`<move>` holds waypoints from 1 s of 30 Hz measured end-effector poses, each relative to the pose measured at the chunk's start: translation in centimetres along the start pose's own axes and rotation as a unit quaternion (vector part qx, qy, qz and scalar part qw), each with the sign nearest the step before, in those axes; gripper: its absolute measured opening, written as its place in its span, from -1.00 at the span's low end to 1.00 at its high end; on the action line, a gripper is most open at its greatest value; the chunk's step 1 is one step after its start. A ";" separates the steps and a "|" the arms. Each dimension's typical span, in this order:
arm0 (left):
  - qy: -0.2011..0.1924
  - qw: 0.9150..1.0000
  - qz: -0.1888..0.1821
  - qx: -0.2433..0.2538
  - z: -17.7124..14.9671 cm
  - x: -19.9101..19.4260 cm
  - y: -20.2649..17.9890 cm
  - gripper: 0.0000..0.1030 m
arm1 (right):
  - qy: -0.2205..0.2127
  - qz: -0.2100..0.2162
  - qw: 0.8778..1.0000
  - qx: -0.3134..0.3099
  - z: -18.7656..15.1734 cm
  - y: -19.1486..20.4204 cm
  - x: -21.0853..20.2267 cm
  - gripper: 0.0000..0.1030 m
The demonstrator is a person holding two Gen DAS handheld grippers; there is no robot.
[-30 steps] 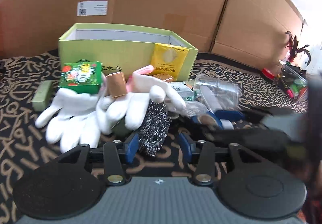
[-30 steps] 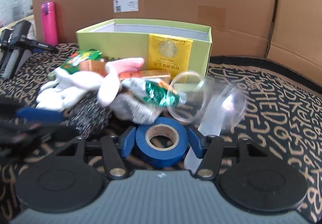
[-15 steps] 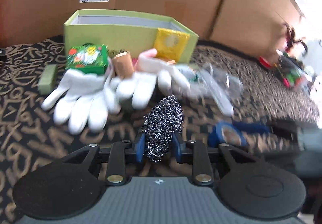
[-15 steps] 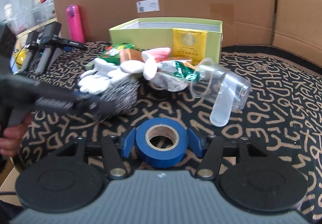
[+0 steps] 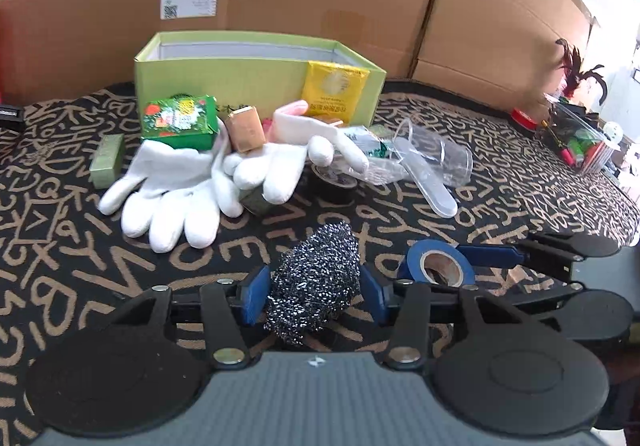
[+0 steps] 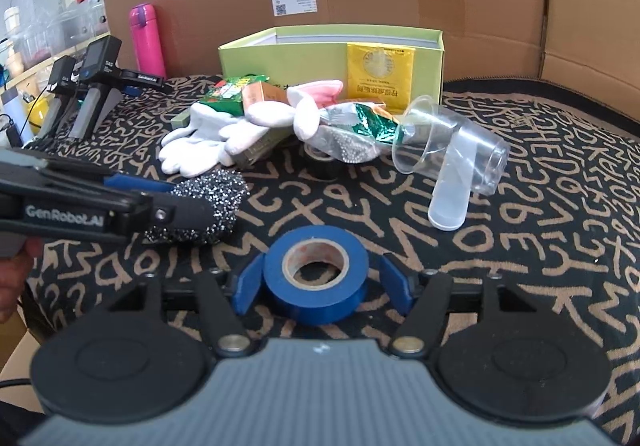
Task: Organize objects
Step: 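Grasp the steel wool with left tool while right tool grasps blue tape, then lower steel wool and blue tape into the green box, open both tools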
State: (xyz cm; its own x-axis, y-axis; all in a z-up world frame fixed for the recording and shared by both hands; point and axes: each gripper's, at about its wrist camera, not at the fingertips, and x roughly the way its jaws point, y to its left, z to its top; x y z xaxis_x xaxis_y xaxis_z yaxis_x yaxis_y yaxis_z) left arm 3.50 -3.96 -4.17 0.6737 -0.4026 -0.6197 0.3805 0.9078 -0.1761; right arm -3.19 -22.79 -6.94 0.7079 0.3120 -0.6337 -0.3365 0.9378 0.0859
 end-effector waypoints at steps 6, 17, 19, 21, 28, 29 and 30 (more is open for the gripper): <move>0.002 1.000 0.001 -0.011 0.0 0.3 0.4 -0.01 | 0.007 0.007 1.000 -0.011 0.2 0.6 0.8 0.25; 0.011 0.999 -0.027 -0.016 0.2 0.5 0.9 -0.21 | 0.021 -0.001 1.000 -0.018 0.8 0.8 0.8 0.10; 0.001 0.999 -0.034 -0.013 0.7 -0.5 1.1 -0.21 | 0.013 0.012 1.000 -0.023 1.5 0.9 0.1 0.10; -0.009 0.999 -0.042 -0.009 1.5 -1.6 1.2 -0.21 | -0.001 0.022 0.999 -0.031 2.7 0.9 -0.7 0.10; -0.081 0.995 -0.054 -0.020 7.2 -4.0 2.0 -0.21 | -0.068 0.027 0.996 -0.048 8.6 -0.3 -2.8 0.10; -0.091 0.994 -0.053 -0.022 8.2 -4.0 2.1 -0.21 | -0.077 0.026 0.996 -0.048 9.5 -0.6 -2.9 0.10; -0.102 0.993 -0.050 -0.024 9.1 -4.1 2.2 -0.21 | -0.085 0.024 0.995 -0.048 10.4 -0.9 -3.0 0.10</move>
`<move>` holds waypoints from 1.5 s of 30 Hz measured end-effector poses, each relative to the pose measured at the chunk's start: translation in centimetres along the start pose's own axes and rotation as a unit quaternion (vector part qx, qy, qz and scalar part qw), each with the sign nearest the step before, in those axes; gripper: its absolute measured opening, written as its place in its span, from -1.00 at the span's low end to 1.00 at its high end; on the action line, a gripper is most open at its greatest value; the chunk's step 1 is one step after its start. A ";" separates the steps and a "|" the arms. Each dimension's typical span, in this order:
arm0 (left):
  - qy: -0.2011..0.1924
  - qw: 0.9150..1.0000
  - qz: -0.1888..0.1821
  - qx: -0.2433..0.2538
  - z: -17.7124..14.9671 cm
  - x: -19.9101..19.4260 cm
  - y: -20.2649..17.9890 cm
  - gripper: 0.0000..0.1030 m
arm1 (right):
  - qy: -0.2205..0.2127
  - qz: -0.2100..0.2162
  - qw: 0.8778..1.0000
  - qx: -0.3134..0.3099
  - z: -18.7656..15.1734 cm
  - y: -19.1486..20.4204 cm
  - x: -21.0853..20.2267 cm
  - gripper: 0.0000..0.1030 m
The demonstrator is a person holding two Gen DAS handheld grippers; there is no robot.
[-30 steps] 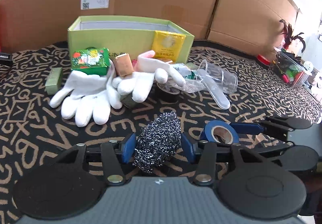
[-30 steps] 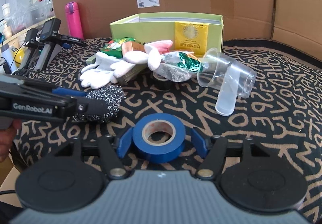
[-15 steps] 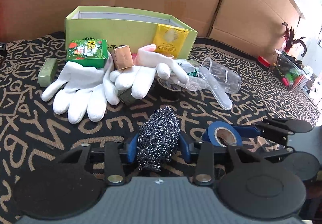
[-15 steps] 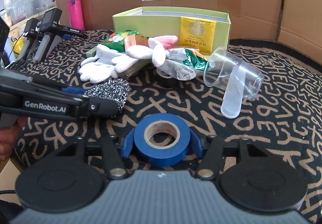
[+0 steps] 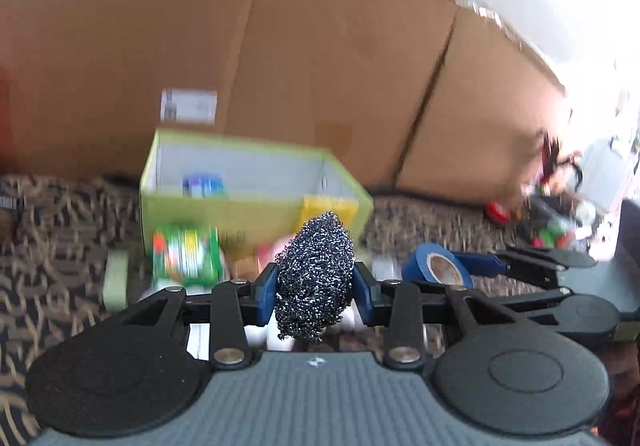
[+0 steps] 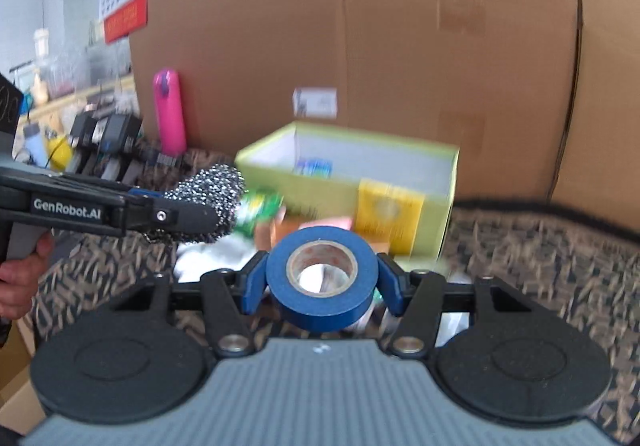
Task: Organize objects
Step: 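Lower steel wool and blue tape into the green box, open both tools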
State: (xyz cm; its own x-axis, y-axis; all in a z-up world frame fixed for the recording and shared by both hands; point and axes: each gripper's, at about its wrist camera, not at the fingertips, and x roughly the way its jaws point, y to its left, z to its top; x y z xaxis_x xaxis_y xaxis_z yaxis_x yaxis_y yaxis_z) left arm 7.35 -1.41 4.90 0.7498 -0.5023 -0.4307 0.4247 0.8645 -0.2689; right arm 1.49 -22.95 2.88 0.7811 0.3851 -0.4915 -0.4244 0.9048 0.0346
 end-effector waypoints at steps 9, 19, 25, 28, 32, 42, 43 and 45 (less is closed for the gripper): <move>-0.027 0.999 0.014 -0.044 6.8 6.9 1.2 -0.21 | -0.015 -0.053 0.998 -0.021 6.4 -3.3 6.6 0.10; 0.015 0.996 0.035 -0.076 9.5 17.8 3.9 -0.20 | 0.046 -0.087 0.995 -0.033 8.8 -7.3 18.1 0.10; 0.038 0.996 0.048 -0.070 9.4 21.9 5.7 -0.20 | 0.090 -0.082 0.992 -0.034 8.8 -8.9 23.0 0.10; 0.048 0.995 0.057 -0.071 9.2 23.2 6.4 -0.19 | 0.105 -0.080 0.990 -0.041 8.4 -9.1 24.6 0.10; 0.034 0.994 0.062 -0.082 8.9 23.7 7.2 0.32 | 0.119 -0.082 0.988 -0.053 7.5 -8.9 26.0 0.13; -0.007 0.994 0.102 -0.050 9.4 19.9 7.2 0.86 | 0.025 -0.089 0.994 -0.060 7.4 -8.3 20.9 1.00; -0.011 0.993 0.110 -0.046 9.4 19.2 6.9 0.86 | 0.017 -0.090 0.994 -0.053 7.5 -8.5 20.1 1.00; -0.008 0.981 0.181 -0.067 9.6 17.7 5.8 0.86 | 0.008 -0.087 0.995 -0.038 7.4 -8.5 18.3 1.00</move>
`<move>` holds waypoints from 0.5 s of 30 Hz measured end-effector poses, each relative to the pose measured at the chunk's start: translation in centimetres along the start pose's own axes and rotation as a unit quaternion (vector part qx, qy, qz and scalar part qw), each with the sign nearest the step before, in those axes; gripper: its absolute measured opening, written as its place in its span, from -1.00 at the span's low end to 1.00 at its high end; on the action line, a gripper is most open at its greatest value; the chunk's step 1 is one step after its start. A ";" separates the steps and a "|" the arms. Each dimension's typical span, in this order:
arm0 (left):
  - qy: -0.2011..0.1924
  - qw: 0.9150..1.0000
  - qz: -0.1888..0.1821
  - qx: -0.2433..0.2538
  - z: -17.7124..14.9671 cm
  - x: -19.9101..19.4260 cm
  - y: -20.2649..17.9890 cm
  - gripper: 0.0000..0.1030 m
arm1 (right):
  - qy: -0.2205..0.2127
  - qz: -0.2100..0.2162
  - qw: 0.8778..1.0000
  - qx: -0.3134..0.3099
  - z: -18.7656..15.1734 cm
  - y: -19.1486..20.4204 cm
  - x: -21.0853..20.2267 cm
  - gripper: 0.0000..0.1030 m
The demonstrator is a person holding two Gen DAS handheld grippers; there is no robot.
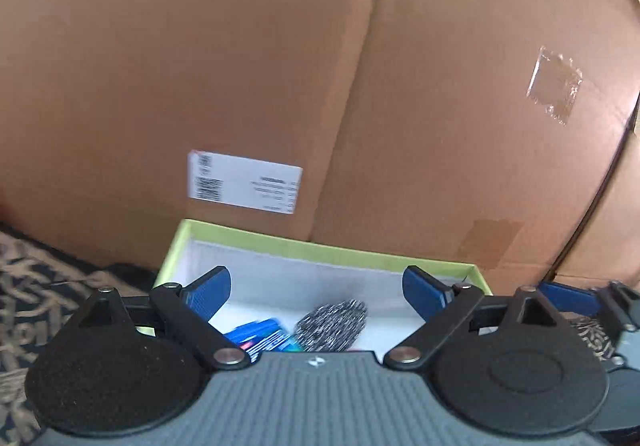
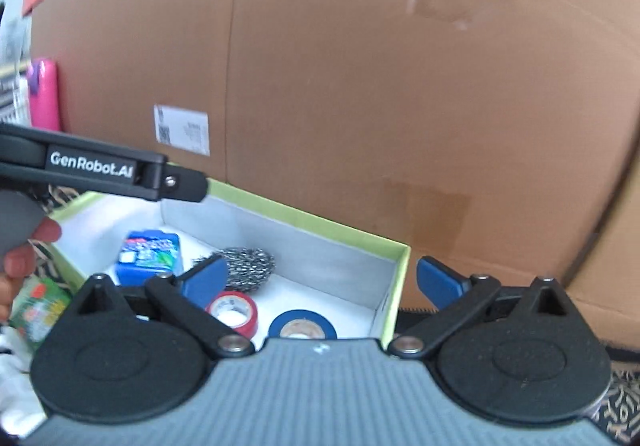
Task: Organize objects
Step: 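Lower steel wool and blue tape into the green box, open both tools, then move both tools back toward the remaining objects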
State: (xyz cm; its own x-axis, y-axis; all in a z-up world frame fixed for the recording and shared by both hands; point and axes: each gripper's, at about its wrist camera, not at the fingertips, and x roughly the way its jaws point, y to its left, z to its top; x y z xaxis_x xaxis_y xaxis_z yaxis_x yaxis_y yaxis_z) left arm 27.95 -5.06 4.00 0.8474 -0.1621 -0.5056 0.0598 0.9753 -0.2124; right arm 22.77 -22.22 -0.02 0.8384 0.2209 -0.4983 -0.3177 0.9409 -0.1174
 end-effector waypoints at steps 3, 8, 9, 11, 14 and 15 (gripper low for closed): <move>0.008 0.999 0.033 0.030 -0.1 -2.9 -0.8 0.86 | -0.014 0.002 1.000 0.028 -0.7 0.0 -2.5 1.00; 0.002 0.999 0.001 0.052 -1.7 -8.3 -0.6 0.86 | -0.056 0.002 0.996 0.070 -2.6 0.5 -6.7 1.00; 0.001 0.999 -0.004 0.050 -2.1 -9.2 -0.5 0.86 | -0.062 0.002 0.995 0.080 -3.0 0.5 -7.7 1.00; -0.011 0.998 -0.007 0.056 -3.3 -11.1 -0.9 0.86 | -0.072 0.002 0.993 0.091 -3.4 0.6 -10.3 1.00; -0.017 0.998 -0.009 0.066 -5.1 -13.0 -0.9 0.86 | -0.083 -0.005 0.991 0.106 -4.9 0.8 -13.4 1.00; -0.017 0.998 -0.014 0.062 -5.7 -13.5 -0.7 0.86 | -0.083 -0.008 0.990 0.111 -5.5 0.9 -14.3 1.00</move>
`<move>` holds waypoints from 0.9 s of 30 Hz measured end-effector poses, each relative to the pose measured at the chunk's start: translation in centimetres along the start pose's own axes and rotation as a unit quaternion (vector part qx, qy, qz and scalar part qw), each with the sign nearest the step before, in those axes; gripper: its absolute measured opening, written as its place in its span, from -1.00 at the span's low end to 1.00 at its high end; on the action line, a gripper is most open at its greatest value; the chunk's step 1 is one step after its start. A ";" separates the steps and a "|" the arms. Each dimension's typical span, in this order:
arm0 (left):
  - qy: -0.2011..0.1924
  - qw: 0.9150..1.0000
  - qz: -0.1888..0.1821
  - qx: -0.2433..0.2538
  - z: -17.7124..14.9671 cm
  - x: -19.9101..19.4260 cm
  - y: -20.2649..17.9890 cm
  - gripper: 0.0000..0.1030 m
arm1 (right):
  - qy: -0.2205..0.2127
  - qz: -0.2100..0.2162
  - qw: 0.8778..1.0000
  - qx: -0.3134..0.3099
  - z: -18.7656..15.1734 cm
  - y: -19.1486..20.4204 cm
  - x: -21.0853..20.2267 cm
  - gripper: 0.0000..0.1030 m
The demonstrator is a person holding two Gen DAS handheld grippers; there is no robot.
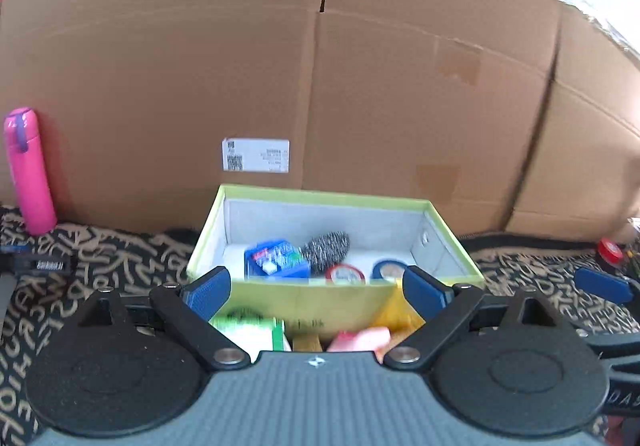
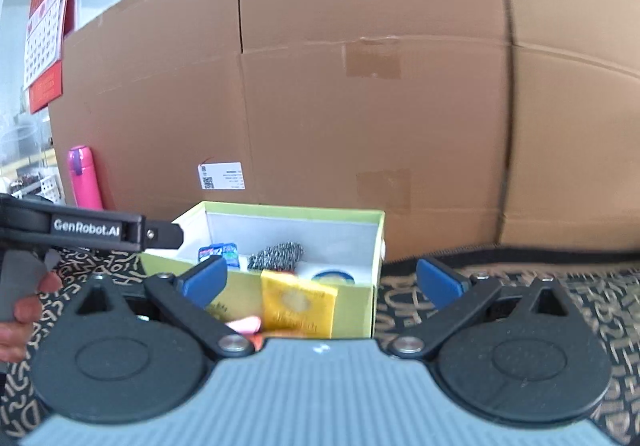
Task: Organize objects
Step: 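Move both tools back toward the remaining objects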
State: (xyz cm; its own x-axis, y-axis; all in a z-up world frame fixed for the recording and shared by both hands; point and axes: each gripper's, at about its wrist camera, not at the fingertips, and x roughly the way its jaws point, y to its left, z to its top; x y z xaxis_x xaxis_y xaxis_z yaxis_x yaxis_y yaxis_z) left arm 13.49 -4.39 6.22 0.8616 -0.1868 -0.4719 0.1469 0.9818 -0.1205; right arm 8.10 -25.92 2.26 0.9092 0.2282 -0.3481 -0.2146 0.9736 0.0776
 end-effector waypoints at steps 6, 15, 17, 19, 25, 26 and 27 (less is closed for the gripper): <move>0.010 0.999 -0.026 -0.031 -4.3 -2.5 1.5 0.86 | 0.021 -0.020 0.998 0.050 -3.6 0.1 -4.5 1.00; 0.047 0.998 -0.016 -0.031 -10.1 -4.2 4.4 0.86 | 0.116 -0.021 0.987 0.108 -9.6 0.7 -5.2 1.00; 0.050 0.998 -0.011 -0.038 -10.8 -4.4 5.3 0.86 | 0.137 -0.021 0.983 0.118 -10.4 0.9 -4.9 1.00; 0.048 0.998 0.001 -0.042 -11.1 -4.5 6.4 0.86 | 0.148 -0.037 0.981 0.121 -10.7 1.3 -4.6 1.00; 0.024 0.996 0.051 -0.069 -9.3 -2.8 10.2 0.85 | 0.135 -0.074 0.983 0.102 -10.9 1.8 -5.2 1.00; 0.020 0.996 0.051 -0.065 -8.8 -2.2 10.5 0.85 | 0.129 -0.070 0.984 0.098 -10.9 1.8 -5.3 1.00; 0.016 0.997 0.048 -0.060 -8.5 -1.5 10.8 0.84 | 0.125 -0.067 0.986 0.093 -11.0 1.9 -5.4 1.00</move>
State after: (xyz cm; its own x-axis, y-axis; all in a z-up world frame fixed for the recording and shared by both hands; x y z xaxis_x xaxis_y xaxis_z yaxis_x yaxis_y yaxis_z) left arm 9.64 6.24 -1.81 0.8522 -0.0956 -0.5143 0.0035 0.9842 -0.1771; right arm -1.08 -25.35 -5.98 0.8042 0.1109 -0.5839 -0.0078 0.9843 0.1763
